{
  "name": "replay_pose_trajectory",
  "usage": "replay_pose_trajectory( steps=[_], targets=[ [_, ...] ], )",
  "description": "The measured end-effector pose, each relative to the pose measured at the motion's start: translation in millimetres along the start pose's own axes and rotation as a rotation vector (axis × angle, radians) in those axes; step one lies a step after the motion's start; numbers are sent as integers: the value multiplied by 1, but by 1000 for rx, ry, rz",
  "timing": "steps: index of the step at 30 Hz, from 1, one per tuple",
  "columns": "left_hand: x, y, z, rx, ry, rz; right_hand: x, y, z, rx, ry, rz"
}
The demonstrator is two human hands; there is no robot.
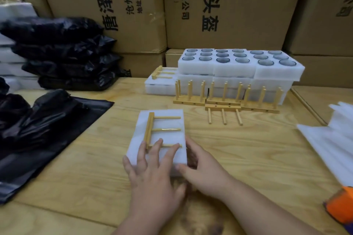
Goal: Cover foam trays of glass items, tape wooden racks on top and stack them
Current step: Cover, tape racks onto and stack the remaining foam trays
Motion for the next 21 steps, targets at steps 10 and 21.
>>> replay_pose_trajectory(
  steps=[10,21],
  targets=[
    [46,-14,51,-122,17,89,-47,69,7,-74,-126,-1101],
    [79,-31,141,-97,32,114,-47,79,4,-182,-185,-1081]
  ],
)
Point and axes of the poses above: each hand's wrist, its own z-axis towards the middle knuckle, its own y-axis out of the back of the hand, x = y × z, the point moved 8 cm from there along z, towards the middle knuckle, and after that the axes turned 6 degrees about -z, right-handed, at the moved point
